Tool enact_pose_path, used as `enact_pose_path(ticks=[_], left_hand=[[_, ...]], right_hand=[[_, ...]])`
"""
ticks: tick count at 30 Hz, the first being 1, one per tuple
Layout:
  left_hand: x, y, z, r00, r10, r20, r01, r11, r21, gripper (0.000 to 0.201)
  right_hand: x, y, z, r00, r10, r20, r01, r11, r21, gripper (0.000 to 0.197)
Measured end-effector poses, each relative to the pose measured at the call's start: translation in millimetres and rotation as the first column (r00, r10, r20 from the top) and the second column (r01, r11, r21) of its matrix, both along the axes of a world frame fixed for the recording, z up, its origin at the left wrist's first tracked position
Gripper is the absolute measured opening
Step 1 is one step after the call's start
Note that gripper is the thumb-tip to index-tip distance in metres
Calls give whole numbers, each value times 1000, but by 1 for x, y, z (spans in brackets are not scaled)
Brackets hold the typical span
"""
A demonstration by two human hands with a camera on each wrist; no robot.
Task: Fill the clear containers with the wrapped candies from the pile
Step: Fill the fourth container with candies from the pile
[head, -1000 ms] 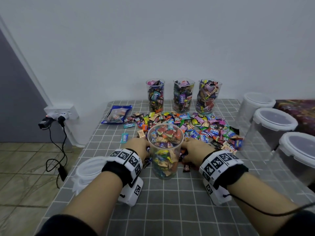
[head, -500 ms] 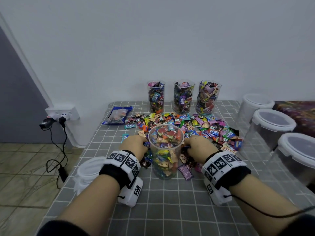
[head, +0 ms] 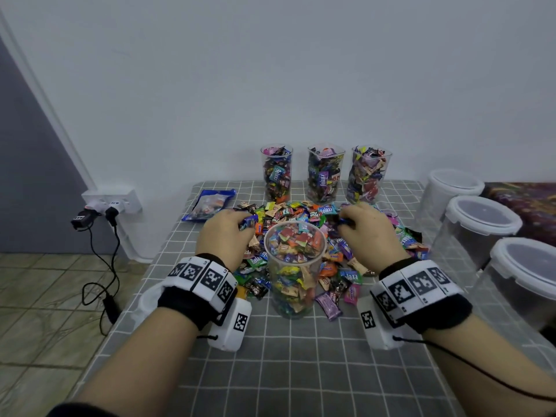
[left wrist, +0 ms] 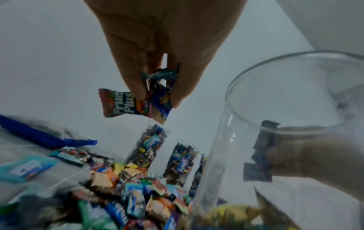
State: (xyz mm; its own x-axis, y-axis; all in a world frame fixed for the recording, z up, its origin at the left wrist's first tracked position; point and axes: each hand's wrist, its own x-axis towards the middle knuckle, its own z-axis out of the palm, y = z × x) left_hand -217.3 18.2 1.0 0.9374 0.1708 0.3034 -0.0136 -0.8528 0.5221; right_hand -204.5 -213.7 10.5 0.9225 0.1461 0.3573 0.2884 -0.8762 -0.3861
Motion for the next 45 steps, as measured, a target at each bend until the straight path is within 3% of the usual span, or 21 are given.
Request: enact_pose_path(ticks=[3, 7, 22, 30, 33, 35, 37, 39, 41, 45], left_hand=[[-1, 0, 10, 998, -15, 61, 16, 999, -28, 29], [-4, -3, 20, 994, -4, 112, 10, 998, -57, 30], [-14, -18, 34, 987, -65, 147, 86, 987, -139, 31], [-16, -22, 37, 979, -105, 175, 135, 976, -169, 29], [-18, -24, 40, 975, -117, 188, 153, 969, -192, 29], [-19, -26, 42, 973, -123, 195, 163, 965, -206, 30], [-19, -27, 43, 971, -145, 192, 189, 953, -235, 30], [-19, -29, 44, 965, -197, 174, 239, 933, -269, 30], [-21, -33, 46, 956, -245, 158, 281, 919, -277, 27], [-25, -41, 47, 942, -307, 132, 331, 913, -239, 26]], right_hand=[[-6, 8, 18, 989, 36, 142, -52, 993, 107, 15], [-19, 22, 32, 966, 122, 227, -161, 973, 164, 14], [-42, 47, 22, 933, 354, 57, -358, 926, 116, 24], [-44, 38, 18, 924, 383, 14, -374, 893, 251, 13], [-46, 36, 14, 931, 356, 79, -361, 868, 340, 15], [-44, 32, 11, 942, 328, 75, -330, 859, 390, 27], [-42, 28, 6, 928, 363, -81, -287, 837, 465, 60], [-39, 25, -1, 858, 452, -245, -234, 768, 596, 87], [-37, 25, -10, 791, 521, -320, -201, 716, 669, 106], [-34, 27, -19, 767, 545, -338, -173, 683, 710, 80]])
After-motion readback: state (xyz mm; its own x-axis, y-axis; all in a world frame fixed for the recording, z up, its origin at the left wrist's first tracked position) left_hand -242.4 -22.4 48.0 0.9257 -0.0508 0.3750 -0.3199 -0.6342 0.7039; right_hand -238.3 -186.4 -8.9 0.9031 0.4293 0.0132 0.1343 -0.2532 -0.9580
